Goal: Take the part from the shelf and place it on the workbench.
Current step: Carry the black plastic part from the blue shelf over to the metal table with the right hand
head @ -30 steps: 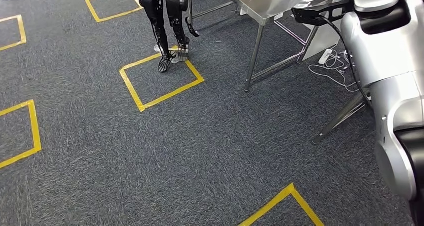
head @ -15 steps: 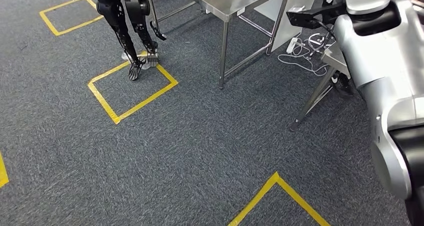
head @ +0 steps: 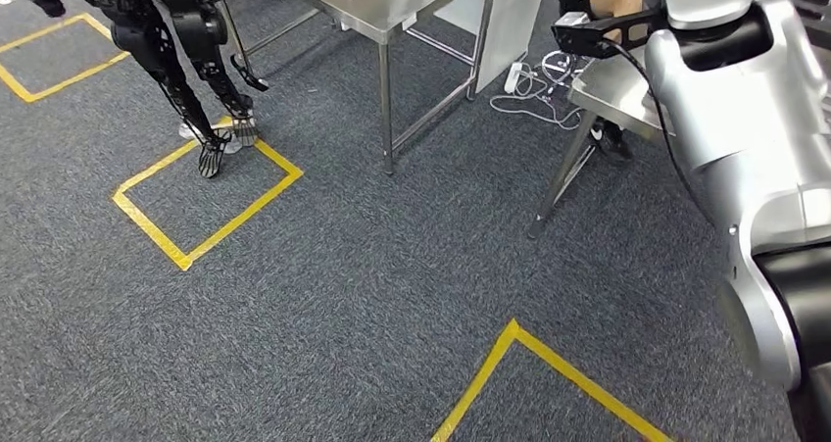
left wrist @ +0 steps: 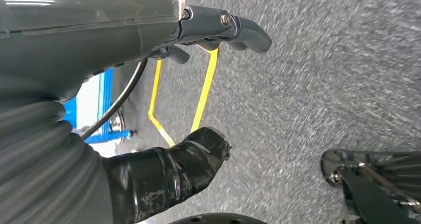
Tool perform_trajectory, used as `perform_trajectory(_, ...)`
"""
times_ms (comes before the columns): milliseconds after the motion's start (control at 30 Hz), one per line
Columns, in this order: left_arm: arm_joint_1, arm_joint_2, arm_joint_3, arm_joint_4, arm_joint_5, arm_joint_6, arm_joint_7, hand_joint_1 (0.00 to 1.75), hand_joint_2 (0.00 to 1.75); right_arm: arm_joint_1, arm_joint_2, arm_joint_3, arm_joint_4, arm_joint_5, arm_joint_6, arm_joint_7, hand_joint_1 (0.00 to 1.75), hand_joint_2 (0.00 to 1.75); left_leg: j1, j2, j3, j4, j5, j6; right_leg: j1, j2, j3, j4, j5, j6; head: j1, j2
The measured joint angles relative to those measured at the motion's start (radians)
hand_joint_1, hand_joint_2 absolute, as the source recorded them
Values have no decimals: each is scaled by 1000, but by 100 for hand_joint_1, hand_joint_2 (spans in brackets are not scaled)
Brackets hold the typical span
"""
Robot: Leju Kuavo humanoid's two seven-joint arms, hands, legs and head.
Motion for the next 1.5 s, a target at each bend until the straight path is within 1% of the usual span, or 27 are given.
perform_trajectory(67,-3,0,0,0,0,0,0,0,175,0,1,0,1,0,0,0,175,175,0,11,7,1,-8,-9,-5,24,3,-7,3,-10,0,0)
perform_trajectory(100,-4,0,0,0,-1,0,1,0,175,-1,2,0,1,0,0,0,175,175,1,-4,2,16,-22,-13,-9,35,6,-12,6,-17,0,0)
perform_trajectory(133,-4,1,0,0,-1,-1,3,0,175,-3,3,0,1,0,0,0,175,175,3,-28,-11,51,-45,-16,-13,45,10,-17,8,-23,0,0)
perform_trajectory(200,0,1,0,0,-1,-1,8,0,175,-2,8,0,2,0,-1,-1,175,175,7,-77,-70,175,-106,-20,-17,66,11,-19,9,-31,0,0)
perform_trajectory(267,3,1,0,0,0,-1,13,0,175,1,15,0,4,0,0,-3,175,175,9,-90,-120,273,-131,-25,-17,95,10,-16,9,-33,0,0)
perform_trajectory(300,4,1,0,0,0,-1,15,0,175,2,17,0,6,0,0,-4,175,175,11,-92,-124,272,-115,-27,-18,110,10,-13,8,-32,0,0)
perform_trajectory(333,5,1,0,0,0,-1,16,0,175,2,19,0,7,0,0,-5,175,175,13,-96,-112,236,-82,-28,-19,125,10,-9,6,-30,0,0)
perform_trajectory(400,6,1,0,0,0,-2,17,0,175,0,21,0,8,0,1,-3,175,175,22,-132,-63,114,-16,-30,-21,150,5,6,-2,-21,0,0)
perform_trajectory(467,6,2,0,0,0,-4,17,0,175,-5,24,0,10,0,4,-1,175,175,26,-171,-33,42,2,-27,-23,173,-9,21,-6,-8,0,0)
perform_trajectory(533,4,2,0,0,0,-6,15,0,175,-7,26,0,14,0,6,0,175,175,22,-169,-29,34,-3,-18,-28,197,-19,22,0,7,0,0)
perform_trajectory(567,3,2,1,0,0,-7,15,0,175,-8,25,0,16,0,7,0,175,175,22,-156,-27,29,0,-12,-31,197,-22,21,1,12,0,0)
perform_trajectory(600,2,3,1,0,0,-8,14,0,175,-9,25,0,17,0,7,0,175,175,22,-144,-24,24,3,-5,-30,180,-27,28,-3,17,0,0)
perform_trajectory(633,2,3,1,0,0,-8,14,0,175,-13,25,0,18,0,7,0,175,175,23,-132,-21,18,6,1,-28,152,-39,52,-18,20,1,0)
perform_trajectory(700,2,3,1,0,0,-8,14,0,175,-21,26,0,20,0,6,0,175,175,20,-110,-18,13,8,9,-26,90,-87,155,-71,25,1,0)
perform_trajectory(767,3,3,2,0,0,-8,15,0,175,-23,27,0,23,0,6,0,175,175,17,-87,-18,13,6,12,-27,72,-139,260,-106,28,1,0)
perform_trajectory(800,3,3,3,0,1,-9,16,0,175,-23,27,0,25,0,6,0,175,175,16,-76,-17,13,4,13,-27,70,-145,272,-100,27,1,0)
perform_trajectory(867,3,3,4,0,1,-9,17,0,175,-24,27,0,28,0,6,-1,175,175,14,-52,-12,14,-1,12,-24,59,-101,186,-43,20,1,0)
perform_trajectory(933,3,2,4,0,2,-9,17,0,175,-29,28,0,29,0,5,-1,175,175,10,-32,-6,12,-6,9,-10,17,-34,61,-1,4,1,0)
perform_trajectory(1000,2,1,4,0,2,-9,17,0,175,-33,30,0,29,0,5,-2,175,175,5,-13,-1,10,-11,1,4,-3,-11,12,0,-9,1,0)
perform_trajectory(1067,-1,1,5,0,2,-9,17,0,175,-33,30,0,30,0,5,-2,175,175,2,6,5,6,-17,-8,2,20,-10,5,3,-19,1,0)
perform_trajectory(1133,-3,1,5,0,2,-9,18,0,175,-34,32,0,31,0,5,-2,175,175,4,-17,-1,35,-43,-16,-6,42,-1,-8,8,-30,1,0)
perform_trajectory(1233,1,2,5,0,2,-10,18,0,175,-31,36,0,32,0,3,-4,175,175,7,-83,-82,210,-127,-20,-10,73,5,-15,11,-40,1,0)
perform_trajectory(1300,4,1,6,0,2,-10,18,0,175,-22,39,1,32,0,2,-8,175,175,7,-92,-128,288,-137,-22,-10,102,5,-11,9,-41,1,0)
perform_trajectory(1333,4,1,6,0,2,-10,18,0,175,-19,39,1,32,0,2,-11,175,175,8,-94,-127,273,-112,-22,-10,118,5,-8,8,-41,1,0)
perform_trajectory(1367,4,1,6,0,2,-10,18,0,175,-17,39,1,32,0,1,-13,175,175,9,-100,-108,219,-72,-20,-11,132,6,-4,6,-39,1,0)
perform_trajectory(1433,5,2,6,0,2,-10,17,0,175,-17,39,1,33,0,0,-15,175,175,13,-141,-54,86,-9,-15,-12,157,2,7,0,-32,1,0)
perform_trajectory(1500,4,3,7,0,2,-10,17,0,175,-18,40,1,33,0,0,-15,175,175,13,-169,-27,25,4,-11,-15,179,-7,14,-1,-21,1,0)
